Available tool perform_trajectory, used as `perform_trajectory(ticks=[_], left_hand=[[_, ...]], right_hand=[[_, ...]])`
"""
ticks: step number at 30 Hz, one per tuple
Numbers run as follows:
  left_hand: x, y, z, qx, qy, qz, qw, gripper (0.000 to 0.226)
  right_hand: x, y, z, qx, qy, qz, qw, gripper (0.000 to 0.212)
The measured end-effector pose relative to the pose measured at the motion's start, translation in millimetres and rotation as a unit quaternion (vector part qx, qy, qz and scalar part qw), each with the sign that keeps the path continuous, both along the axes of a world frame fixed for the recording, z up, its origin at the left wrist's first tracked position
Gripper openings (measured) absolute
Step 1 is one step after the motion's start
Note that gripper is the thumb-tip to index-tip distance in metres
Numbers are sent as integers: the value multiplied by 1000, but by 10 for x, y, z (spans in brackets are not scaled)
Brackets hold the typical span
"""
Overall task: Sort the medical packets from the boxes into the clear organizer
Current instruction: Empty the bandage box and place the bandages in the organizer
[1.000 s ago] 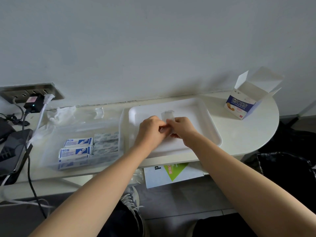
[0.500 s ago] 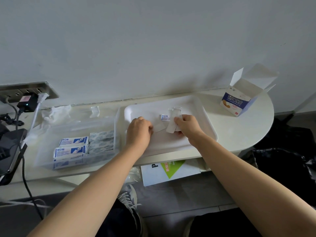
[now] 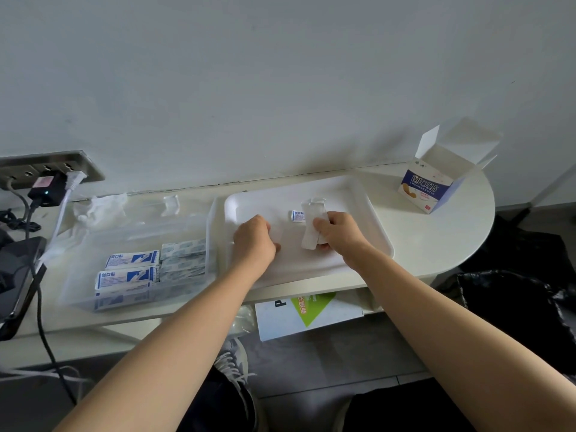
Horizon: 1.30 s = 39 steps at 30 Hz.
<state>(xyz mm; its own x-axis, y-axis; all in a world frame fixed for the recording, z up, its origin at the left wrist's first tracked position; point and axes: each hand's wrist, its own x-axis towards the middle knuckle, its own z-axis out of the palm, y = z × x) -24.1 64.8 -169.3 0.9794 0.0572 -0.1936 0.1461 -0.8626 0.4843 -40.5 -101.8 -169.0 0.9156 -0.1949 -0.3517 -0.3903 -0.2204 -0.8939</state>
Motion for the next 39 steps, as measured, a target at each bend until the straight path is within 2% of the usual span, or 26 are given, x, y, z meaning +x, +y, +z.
perform_trajectory(ticks=[4, 8, 13, 16, 19, 24, 27, 30, 32, 35, 39], left_hand=[[8, 44, 6, 13, 0, -15, 1000, 35], [-5, 129, 73, 55, -20, -101, 993, 42], [14, 300, 267, 84, 75, -208, 972, 74], [-11, 336, 281, 102, 100, -268, 953, 80], [-11, 330, 252, 117, 36, -296, 947, 66], [4, 330, 207, 189, -68, -350, 915, 36], [-30, 295, 167, 131, -88, -303, 940, 26], [-81, 229, 171, 1, -127, -202, 971, 17], [-126, 162, 187, -73, -147, -164, 973, 15], [-196, 61, 202, -116, -141, -194, 964, 24], [-241, 68, 171, -88, -148, -250, 953, 42]], right_hand=[[-8, 12, 2, -7, -3, 19, 1000, 17], [38, 51, -29, -6, -5, 34, 999, 16], [64, 84, -33, -2, -2, 39, 999, 16], [59, 82, -46, -9, 0, 41, 999, 16], [43, 71, -36, -12, 3, 42, 999, 16], [13, 38, -25, 1, 26, 25, 999, 15], [-10, 38, -29, 1, 39, 17, 999, 14], [-30, 60, -22, 8, 56, 20, 998, 13], [-58, 103, 12, 30, 76, 35, 996, 14], [-82, 199, 64, 82, 91, 60, 991, 14], [-73, 248, 121, 164, 77, 38, 983, 18]])
